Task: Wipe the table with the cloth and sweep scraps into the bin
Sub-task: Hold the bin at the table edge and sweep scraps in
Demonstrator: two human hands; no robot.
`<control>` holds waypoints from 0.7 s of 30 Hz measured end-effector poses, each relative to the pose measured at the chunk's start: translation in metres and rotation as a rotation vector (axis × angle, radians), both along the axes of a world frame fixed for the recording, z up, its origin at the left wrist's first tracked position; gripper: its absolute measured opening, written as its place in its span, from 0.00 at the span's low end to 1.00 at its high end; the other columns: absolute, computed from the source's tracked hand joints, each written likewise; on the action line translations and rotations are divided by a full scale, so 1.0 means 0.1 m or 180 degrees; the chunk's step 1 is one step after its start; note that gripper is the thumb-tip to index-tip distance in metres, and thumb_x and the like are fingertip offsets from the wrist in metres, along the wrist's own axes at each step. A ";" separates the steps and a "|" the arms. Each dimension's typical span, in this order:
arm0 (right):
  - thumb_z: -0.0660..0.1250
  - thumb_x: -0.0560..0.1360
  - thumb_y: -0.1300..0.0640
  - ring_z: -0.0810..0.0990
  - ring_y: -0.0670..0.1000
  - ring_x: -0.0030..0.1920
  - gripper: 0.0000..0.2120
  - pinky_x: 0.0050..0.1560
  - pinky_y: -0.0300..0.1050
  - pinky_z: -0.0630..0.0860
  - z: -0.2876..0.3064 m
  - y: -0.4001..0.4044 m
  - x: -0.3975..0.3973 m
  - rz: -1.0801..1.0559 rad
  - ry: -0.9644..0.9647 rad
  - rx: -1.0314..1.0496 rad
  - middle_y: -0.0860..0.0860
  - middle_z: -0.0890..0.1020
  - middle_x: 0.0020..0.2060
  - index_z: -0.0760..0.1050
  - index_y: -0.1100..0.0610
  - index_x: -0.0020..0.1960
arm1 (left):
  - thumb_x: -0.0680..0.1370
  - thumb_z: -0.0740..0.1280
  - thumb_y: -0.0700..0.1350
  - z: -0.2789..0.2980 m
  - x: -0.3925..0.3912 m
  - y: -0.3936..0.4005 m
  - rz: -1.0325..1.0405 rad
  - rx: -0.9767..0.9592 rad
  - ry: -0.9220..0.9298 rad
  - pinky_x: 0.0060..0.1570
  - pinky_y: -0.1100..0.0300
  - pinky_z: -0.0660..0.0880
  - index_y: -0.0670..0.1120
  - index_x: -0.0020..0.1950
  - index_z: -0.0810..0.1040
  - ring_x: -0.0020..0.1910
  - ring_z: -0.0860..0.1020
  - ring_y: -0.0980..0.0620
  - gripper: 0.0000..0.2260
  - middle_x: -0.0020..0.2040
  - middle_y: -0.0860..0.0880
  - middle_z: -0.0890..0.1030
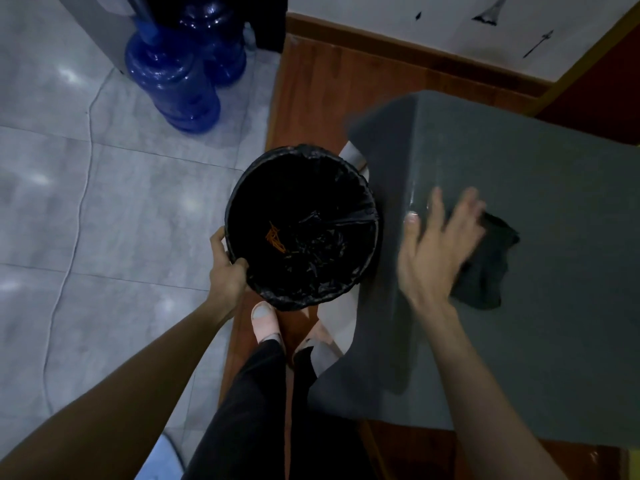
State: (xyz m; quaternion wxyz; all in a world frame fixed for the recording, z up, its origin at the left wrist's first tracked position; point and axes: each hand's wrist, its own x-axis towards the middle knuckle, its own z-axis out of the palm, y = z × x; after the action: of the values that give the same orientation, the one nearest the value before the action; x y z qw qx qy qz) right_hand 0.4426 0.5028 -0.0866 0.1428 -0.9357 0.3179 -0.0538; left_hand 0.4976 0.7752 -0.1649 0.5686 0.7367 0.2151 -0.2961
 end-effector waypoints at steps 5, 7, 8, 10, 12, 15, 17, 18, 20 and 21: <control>0.58 0.82 0.52 0.51 0.57 0.78 0.30 0.77 0.50 0.52 -0.60 0.33 0.90 0.0987 0.0697 0.1397 0.58 0.54 0.77 0.50 0.60 0.78 | 0.78 0.54 0.30 -0.40 0.17 0.15 0.0006 0.0081 0.0059 0.47 0.29 0.76 0.65 0.66 0.59 0.46 0.76 0.40 0.30 0.44 0.49 0.74; 0.59 0.80 0.54 0.59 0.62 0.74 0.29 0.73 0.56 0.61 -1.01 0.35 1.20 0.0590 0.1203 0.1605 0.61 0.60 0.74 0.52 0.62 0.76 | 0.78 0.53 0.29 -0.67 0.27 0.18 -0.0011 0.0167 0.0129 0.47 0.28 0.76 0.65 0.65 0.59 0.47 0.75 0.41 0.31 0.43 0.49 0.74; 0.60 0.80 0.54 0.63 0.63 0.71 0.29 0.70 0.57 0.65 -1.22 0.34 1.30 0.0383 0.1422 0.1677 0.61 0.64 0.72 0.53 0.62 0.75 | 0.78 0.53 0.29 -0.81 0.32 0.19 -0.0048 0.0201 0.0170 0.47 0.28 0.76 0.65 0.66 0.58 0.47 0.75 0.41 0.31 0.43 0.49 0.74; 0.61 0.79 0.54 0.68 0.63 0.67 0.28 0.67 0.56 0.69 -1.65 0.32 1.42 0.0229 0.1664 0.1813 0.61 0.67 0.69 0.55 0.60 0.74 | 0.78 0.53 0.29 -1.13 0.41 0.18 -0.0065 0.0235 0.0250 0.47 0.27 0.76 0.63 0.68 0.58 0.47 0.76 0.40 0.31 0.43 0.48 0.74; 0.61 0.79 0.54 0.72 0.62 0.64 0.26 0.63 0.54 0.72 -2.10 0.30 1.50 0.0212 0.1710 0.1963 0.59 0.71 0.66 0.59 0.58 0.74 | 0.78 0.53 0.29 -1.49 0.50 0.17 -0.0041 0.0282 0.0389 0.46 0.27 0.76 0.62 0.68 0.58 0.50 0.78 0.36 0.31 0.45 0.48 0.74; 0.62 0.77 0.52 0.75 0.58 0.60 0.22 0.54 0.46 0.71 -2.79 0.24 1.56 -0.0014 0.1738 0.2260 0.56 0.76 0.62 0.66 0.55 0.70 | 0.78 0.56 0.30 -2.11 0.62 0.16 -0.0085 0.0339 0.0526 0.46 0.29 0.77 0.59 0.73 0.56 0.56 0.78 0.30 0.31 0.48 0.46 0.76; 0.61 0.77 0.46 0.76 0.57 0.59 0.24 0.53 0.47 0.72 -3.24 0.23 1.58 -0.0268 0.1734 0.2454 0.54 0.76 0.63 0.66 0.54 0.70 | 0.79 0.58 0.31 -2.54 0.68 0.15 -0.0136 0.0318 0.0582 0.46 0.30 0.78 0.58 0.73 0.55 0.54 0.79 0.30 0.31 0.50 0.43 0.77; 0.61 0.76 0.43 0.75 0.57 0.60 0.27 0.56 0.50 0.73 -3.44 0.23 1.59 -0.0338 0.1745 0.2477 0.53 0.75 0.64 0.65 0.54 0.71 | 0.79 0.58 0.31 -2.74 0.70 0.14 -0.0175 0.0282 0.0614 0.46 0.31 0.78 0.58 0.73 0.55 0.54 0.79 0.31 0.31 0.50 0.43 0.77; 0.60 0.76 0.40 0.73 0.58 0.63 0.30 0.62 0.55 0.73 -3.82 0.23 1.59 -0.0399 0.1730 0.2377 0.53 0.72 0.67 0.62 0.54 0.73 | 0.79 0.59 0.31 -3.11 0.72 0.11 -0.0189 0.0185 0.0672 0.47 0.31 0.79 0.58 0.73 0.55 0.55 0.79 0.33 0.31 0.50 0.45 0.76; 0.59 0.76 0.39 0.73 0.59 0.63 0.30 0.63 0.56 0.72 -3.98 0.23 1.58 -0.0448 0.1662 0.2303 0.54 0.72 0.67 0.62 0.54 0.73 | 0.79 0.60 0.32 -3.27 0.72 0.09 -0.0130 0.0130 0.0705 0.48 0.31 0.78 0.58 0.72 0.55 0.55 0.79 0.33 0.31 0.50 0.46 0.76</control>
State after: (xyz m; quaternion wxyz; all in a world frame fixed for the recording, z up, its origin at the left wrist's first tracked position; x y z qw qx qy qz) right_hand 0.6009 0.5256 -0.4849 0.3717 -0.7839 0.4046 0.2891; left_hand 0.5697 0.7842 -0.4919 0.5201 0.7151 0.2675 -0.3828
